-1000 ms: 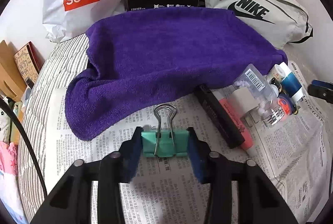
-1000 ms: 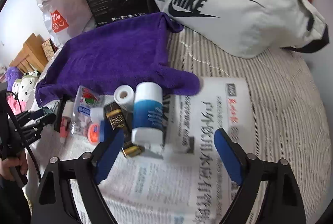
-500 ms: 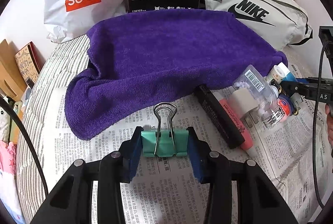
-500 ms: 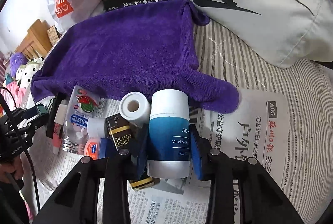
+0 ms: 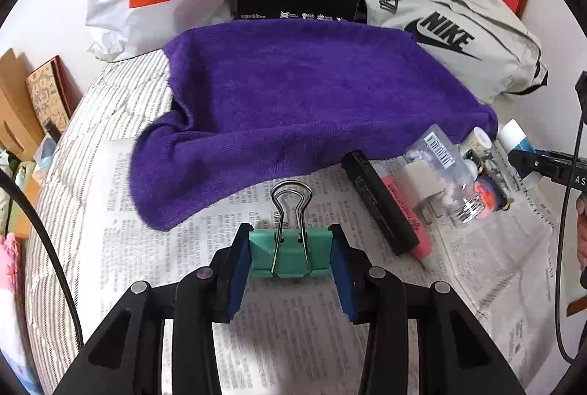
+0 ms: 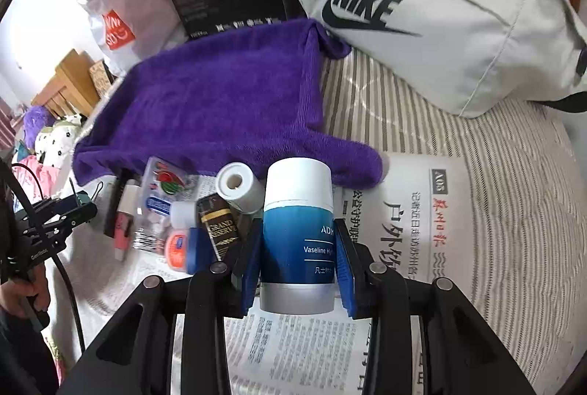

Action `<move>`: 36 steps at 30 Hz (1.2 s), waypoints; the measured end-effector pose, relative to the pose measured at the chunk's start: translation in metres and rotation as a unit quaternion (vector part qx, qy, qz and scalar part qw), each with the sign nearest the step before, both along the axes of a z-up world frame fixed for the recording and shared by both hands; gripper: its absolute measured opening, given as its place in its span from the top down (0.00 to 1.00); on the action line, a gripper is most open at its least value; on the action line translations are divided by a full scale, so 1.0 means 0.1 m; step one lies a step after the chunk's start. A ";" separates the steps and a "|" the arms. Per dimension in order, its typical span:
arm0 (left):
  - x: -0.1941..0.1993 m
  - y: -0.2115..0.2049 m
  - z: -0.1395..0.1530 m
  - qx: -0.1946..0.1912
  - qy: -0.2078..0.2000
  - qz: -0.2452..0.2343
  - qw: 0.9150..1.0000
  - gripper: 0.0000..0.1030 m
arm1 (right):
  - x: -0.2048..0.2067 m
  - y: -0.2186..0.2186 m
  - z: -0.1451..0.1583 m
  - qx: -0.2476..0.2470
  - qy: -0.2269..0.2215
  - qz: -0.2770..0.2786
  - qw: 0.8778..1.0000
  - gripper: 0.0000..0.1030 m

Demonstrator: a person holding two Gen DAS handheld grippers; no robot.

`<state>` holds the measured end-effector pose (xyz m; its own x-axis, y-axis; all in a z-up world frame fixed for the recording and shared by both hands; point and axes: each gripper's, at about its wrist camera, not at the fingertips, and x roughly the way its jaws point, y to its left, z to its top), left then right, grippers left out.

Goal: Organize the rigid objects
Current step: 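Carry the clip onto the purple towel and release while the right tool sets the jar there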

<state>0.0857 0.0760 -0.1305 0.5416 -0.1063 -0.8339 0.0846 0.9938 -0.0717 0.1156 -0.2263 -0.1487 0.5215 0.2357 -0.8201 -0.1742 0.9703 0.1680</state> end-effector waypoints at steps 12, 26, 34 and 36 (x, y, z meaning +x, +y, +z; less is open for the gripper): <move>0.05 -0.05 0.60 -0.018 -0.048 -0.014 0.999 0.62 | 0.09 0.05 0.31 0.008 -0.020 0.023 1.000 0.65; 0.94 -0.03 0.65 -0.009 -0.046 -0.007 0.999 0.62 | 0.90 0.43 0.38 0.007 -0.021 0.052 0.998 0.65; 1.46 -0.06 0.41 -0.024 -0.022 -0.013 0.999 0.62 | 1.42 0.65 0.18 -0.018 -0.017 0.060 0.998 0.65; 1.58 -0.06 0.31 -0.028 -0.015 -0.010 0.999 0.62 | 1.55 0.71 0.11 -0.027 -0.012 0.057 0.998 0.65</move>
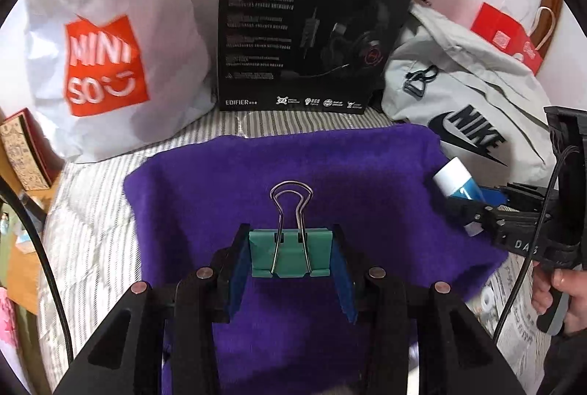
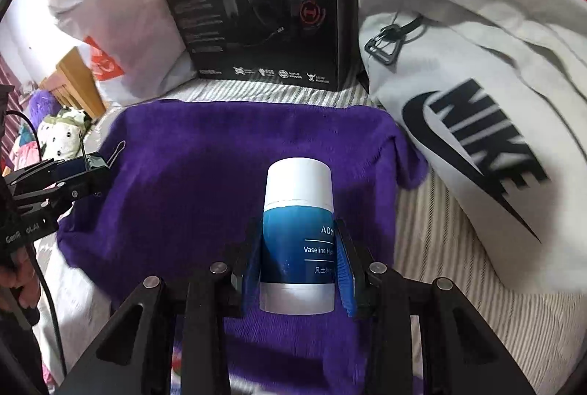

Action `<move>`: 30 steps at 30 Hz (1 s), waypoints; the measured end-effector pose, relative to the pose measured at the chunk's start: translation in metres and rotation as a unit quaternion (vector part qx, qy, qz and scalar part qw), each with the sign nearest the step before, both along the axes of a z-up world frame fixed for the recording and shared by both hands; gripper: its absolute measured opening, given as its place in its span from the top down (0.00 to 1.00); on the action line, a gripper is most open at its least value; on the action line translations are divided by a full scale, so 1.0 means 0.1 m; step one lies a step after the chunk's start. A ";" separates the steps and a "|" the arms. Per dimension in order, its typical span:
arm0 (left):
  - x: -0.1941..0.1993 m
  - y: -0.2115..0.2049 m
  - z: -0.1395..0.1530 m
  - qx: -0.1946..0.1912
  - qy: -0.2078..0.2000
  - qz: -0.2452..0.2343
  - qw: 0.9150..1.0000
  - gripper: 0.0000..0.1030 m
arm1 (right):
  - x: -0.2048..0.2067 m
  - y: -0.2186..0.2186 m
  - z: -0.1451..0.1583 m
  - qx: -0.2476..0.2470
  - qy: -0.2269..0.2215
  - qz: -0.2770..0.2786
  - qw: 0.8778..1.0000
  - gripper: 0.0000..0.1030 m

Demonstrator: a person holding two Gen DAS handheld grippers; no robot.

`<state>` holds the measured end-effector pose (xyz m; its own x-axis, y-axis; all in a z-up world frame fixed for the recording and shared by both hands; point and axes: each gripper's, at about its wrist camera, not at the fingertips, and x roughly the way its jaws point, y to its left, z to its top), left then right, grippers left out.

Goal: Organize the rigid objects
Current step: 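Carry the clip onto the purple towel and release while the right tool sets the jar there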

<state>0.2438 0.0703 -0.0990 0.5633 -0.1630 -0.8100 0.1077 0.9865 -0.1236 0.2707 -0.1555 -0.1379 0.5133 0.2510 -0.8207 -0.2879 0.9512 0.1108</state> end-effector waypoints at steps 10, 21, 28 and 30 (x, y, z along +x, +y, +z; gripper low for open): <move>0.48 -0.02 -0.36 0.021 0.039 0.014 0.999 0.62 | 0.43 0.24 -0.28 -0.037 0.020 -0.007 0.999 0.65; 0.63 -0.10 -0.48 0.066 0.063 0.001 0.996 0.62 | 0.50 0.29 -0.28 -0.046 0.021 0.001 0.999 0.58; 0.58 -0.21 -0.53 0.079 0.076 -0.023 0.994 0.33 | 0.37 0.37 -0.29 -0.050 0.015 0.025 0.998 0.36; 0.55 -0.21 -0.54 0.080 0.076 -0.020 0.994 0.33 | 0.32 0.32 -0.28 -0.042 0.023 0.018 0.999 0.36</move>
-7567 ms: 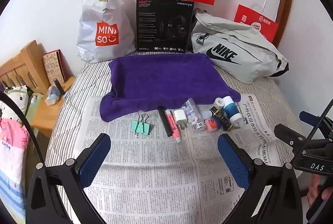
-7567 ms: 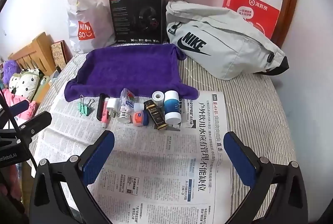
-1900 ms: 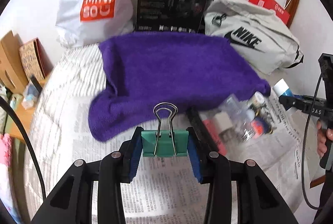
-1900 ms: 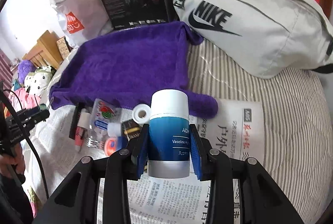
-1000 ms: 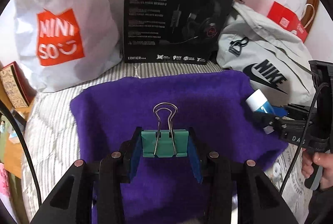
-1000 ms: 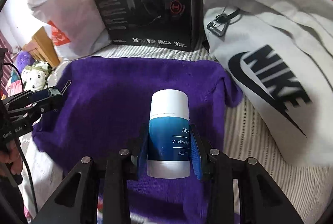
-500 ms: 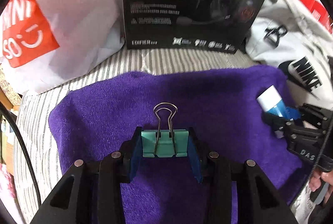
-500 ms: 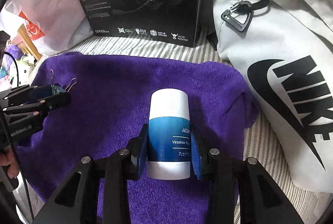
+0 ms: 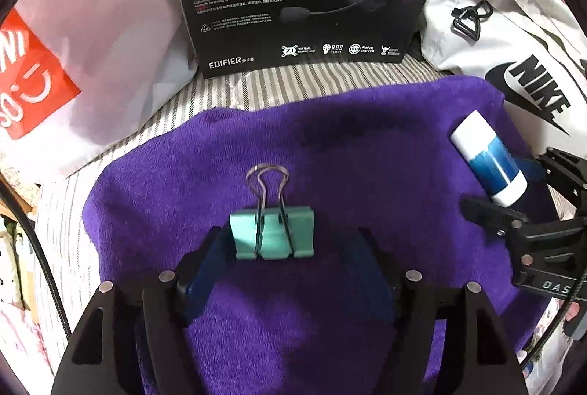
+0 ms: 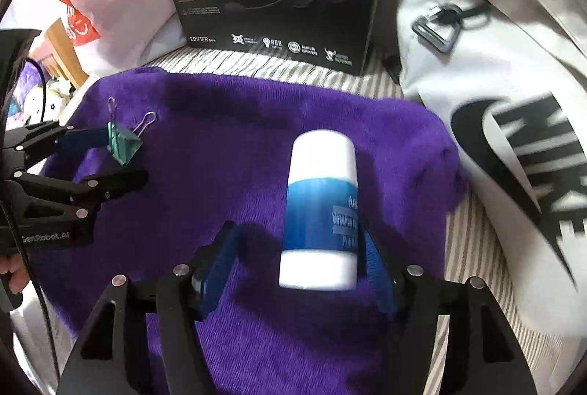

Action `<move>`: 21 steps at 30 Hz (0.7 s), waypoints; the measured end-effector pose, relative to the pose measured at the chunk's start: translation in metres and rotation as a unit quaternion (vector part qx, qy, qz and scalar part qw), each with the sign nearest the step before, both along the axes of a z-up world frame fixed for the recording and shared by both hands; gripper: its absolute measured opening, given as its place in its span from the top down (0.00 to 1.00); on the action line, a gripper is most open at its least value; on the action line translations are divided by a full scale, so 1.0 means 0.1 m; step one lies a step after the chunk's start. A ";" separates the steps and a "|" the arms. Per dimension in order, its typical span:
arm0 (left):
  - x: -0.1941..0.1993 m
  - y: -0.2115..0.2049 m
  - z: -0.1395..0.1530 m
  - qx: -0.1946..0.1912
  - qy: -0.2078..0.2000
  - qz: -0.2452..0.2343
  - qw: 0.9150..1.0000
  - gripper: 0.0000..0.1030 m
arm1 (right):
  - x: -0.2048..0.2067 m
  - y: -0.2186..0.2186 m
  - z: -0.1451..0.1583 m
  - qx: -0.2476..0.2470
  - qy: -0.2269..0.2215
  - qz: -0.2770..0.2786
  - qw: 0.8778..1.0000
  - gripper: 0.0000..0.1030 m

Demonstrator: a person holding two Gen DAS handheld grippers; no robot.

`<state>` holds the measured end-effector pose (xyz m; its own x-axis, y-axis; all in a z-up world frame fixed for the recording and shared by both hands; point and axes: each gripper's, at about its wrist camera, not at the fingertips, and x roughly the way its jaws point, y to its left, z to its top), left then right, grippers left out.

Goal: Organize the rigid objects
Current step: 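Carry the clip onto the purple towel and release while the right tool sets the jar there, then grasp the black Horizon stick with the left tool while the right tool grasps the Grand Reserve bottle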

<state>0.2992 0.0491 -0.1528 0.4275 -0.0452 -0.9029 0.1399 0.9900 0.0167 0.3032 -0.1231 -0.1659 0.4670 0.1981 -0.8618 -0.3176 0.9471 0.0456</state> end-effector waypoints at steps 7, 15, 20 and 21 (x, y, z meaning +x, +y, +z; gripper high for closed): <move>-0.43 0.18 0.20 -0.036 -0.012 0.040 0.998 0.33 | -0.41 -0.31 0.19 0.028 0.010 -0.031 0.999 0.35; -1.30 0.01 0.37 -0.050 -0.008 0.020 0.999 0.32 | -1.21 -0.65 0.37 0.049 0.005 -0.061 0.997 0.25; -1.72 -0.13 0.24 -0.036 0.008 0.013 0.999 0.22 | -1.65 -0.74 0.37 0.054 0.015 -0.069 0.996 0.25; -1.76 -0.13 0.23 -0.040 0.011 0.013 0.999 0.22 | -1.72 -0.76 0.36 0.055 0.019 -0.069 0.996 0.25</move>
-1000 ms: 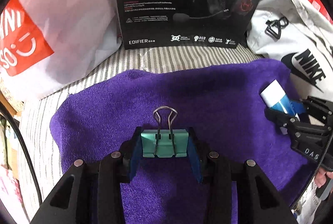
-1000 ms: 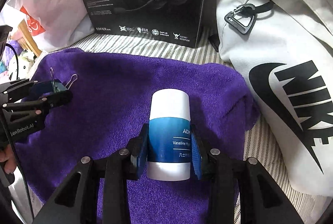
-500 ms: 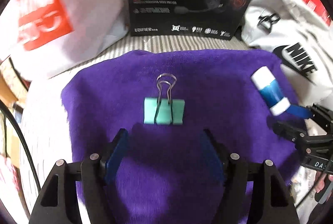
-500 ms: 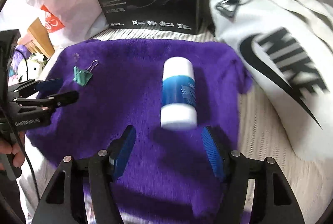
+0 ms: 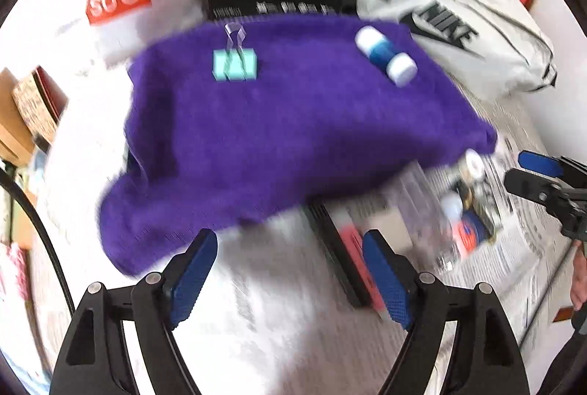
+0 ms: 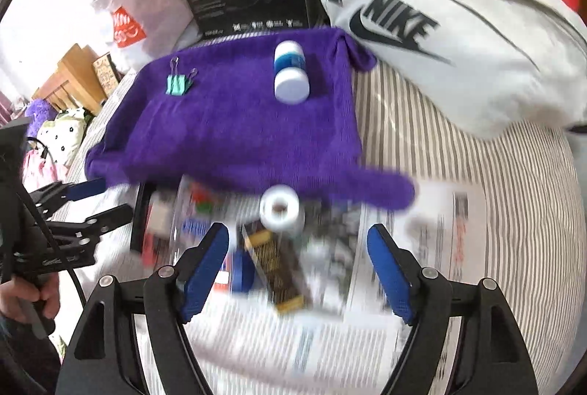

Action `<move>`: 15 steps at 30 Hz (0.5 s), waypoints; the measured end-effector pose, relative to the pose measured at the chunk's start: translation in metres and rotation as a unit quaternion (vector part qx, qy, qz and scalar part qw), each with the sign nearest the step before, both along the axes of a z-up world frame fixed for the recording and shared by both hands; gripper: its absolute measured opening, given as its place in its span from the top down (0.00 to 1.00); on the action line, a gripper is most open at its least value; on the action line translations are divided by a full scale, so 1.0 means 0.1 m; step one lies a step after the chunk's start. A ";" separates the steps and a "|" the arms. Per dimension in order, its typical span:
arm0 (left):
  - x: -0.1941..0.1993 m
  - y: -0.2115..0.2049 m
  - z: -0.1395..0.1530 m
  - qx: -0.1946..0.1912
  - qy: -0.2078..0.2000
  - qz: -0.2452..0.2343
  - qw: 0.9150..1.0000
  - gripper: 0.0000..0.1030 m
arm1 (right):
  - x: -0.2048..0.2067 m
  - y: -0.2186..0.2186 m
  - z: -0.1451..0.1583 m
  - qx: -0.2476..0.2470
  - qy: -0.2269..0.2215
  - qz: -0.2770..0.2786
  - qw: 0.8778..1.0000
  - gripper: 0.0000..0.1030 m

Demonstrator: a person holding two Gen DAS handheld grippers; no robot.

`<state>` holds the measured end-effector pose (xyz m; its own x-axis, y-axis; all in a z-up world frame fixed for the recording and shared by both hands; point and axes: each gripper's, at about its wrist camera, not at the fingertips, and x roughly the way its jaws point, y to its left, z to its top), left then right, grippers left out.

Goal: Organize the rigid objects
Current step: 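Grasp the black Horizon stick with the left tool while the right tool grasps the Grand Reserve bottle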

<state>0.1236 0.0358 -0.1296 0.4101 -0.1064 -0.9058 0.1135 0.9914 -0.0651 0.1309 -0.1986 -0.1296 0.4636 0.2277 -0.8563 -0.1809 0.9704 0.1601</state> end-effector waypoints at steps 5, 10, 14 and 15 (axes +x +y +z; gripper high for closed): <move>-0.10 -0.10 -0.16 0.016 0.008 0.010 1.000 0.22 | -0.28 -0.08 -0.06 0.008 0.014 -0.003 1.000 0.25; -0.14 -0.05 -0.18 0.021 -0.004 0.020 1.000 0.20 | -0.50 -0.18 -0.13 0.010 0.026 -0.008 1.000 0.25; -0.22 0.05 -0.19 0.037 -0.006 0.029 0.999 0.19 | -0.56 -0.21 -0.17 0.007 0.028 -0.007 1.000 0.25; -0.22 0.07 -0.20 0.035 -0.006 0.031 0.999 0.19 | -0.57 -0.21 -0.18 0.004 0.029 -0.006 1.000 0.25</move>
